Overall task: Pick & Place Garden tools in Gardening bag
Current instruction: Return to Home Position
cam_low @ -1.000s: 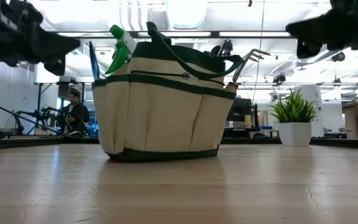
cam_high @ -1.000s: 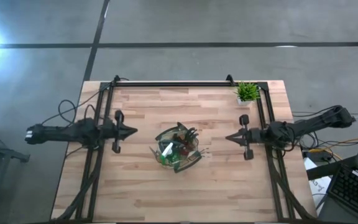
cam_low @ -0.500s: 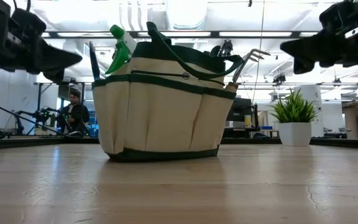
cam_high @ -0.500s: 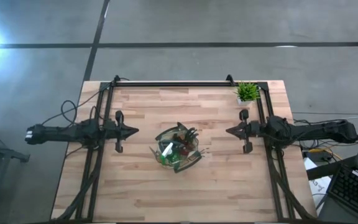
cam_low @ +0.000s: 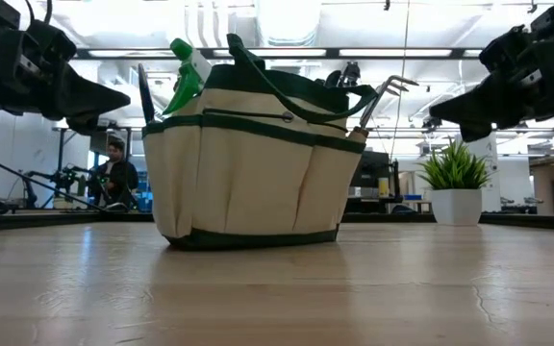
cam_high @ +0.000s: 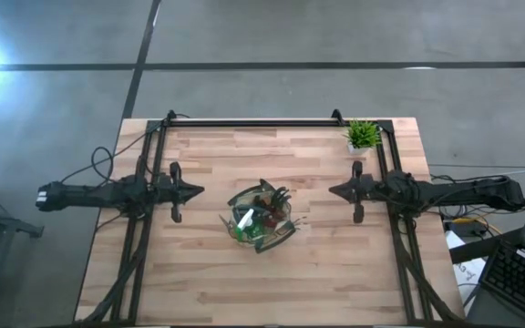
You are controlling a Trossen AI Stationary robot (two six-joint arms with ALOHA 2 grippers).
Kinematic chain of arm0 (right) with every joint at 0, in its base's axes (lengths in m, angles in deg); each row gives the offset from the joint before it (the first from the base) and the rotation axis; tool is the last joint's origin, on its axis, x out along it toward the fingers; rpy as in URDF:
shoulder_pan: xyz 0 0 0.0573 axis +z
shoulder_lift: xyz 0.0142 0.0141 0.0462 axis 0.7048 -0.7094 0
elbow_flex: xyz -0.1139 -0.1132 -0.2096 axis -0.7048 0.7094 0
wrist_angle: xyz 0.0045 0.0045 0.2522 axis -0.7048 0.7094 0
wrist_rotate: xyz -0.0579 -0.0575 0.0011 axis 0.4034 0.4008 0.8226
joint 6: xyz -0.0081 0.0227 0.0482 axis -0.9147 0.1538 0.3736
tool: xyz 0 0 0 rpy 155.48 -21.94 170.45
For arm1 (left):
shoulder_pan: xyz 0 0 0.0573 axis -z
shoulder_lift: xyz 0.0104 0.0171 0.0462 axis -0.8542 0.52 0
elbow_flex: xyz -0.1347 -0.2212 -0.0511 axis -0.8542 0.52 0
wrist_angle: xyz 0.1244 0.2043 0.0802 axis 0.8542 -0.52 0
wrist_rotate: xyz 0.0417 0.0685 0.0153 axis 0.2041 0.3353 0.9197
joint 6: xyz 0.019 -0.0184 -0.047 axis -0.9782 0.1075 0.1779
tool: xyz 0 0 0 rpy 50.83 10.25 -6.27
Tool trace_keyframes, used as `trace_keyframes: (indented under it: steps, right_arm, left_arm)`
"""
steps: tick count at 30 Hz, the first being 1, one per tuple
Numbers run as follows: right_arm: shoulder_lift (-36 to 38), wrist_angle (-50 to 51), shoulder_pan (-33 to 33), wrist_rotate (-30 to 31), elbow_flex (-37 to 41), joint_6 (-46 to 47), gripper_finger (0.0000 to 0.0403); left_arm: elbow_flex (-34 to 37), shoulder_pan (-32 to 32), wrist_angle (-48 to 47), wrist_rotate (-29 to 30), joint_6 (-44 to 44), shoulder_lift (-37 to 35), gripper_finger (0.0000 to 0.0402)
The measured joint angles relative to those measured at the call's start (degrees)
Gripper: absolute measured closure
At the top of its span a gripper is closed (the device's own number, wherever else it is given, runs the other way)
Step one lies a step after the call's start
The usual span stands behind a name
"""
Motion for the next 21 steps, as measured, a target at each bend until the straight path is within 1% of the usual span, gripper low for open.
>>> trace_keyframes:
  steps: [5,7,9,13,17,21]
  right_arm:
    - [0.0,0.5,0.0,0.0,0.0,0.0,0.0394]
    - [0.9,2.3,0.0,0.0,0.0,-0.2,0.0394]
    - [3.7,5.2,0.0,0.1,0.0,-0.1,0.0394]
    - [11.9,17.5,0.0,0.2,0.0,0.0,0.0394]
    - [18.4,17.8,0.0,-0.4,-0.2,0.0,0.0394]
    - [24.4,18.4,0.0,-0.2,0.0,-0.1,0.0394]
  left_arm:
    - [0.1,0.0,0.1,0.0,0.0,0.0,0.0391]
    - [0.1,0.0,0.1,0.0,0.0,0.0,0.0392]
    - [0.1,0.0,0.1,0.0,0.0,0.0,0.0392]
    - [0.1,0.0,-0.2,0.0,0.0,-0.1,0.0390]
    - [0.1,0.0,-0.6,-0.1,0.0,-0.7,0.0391]
    - [0.2,0.0,-0.7,-0.1,0.0,-3.5,0.0392]
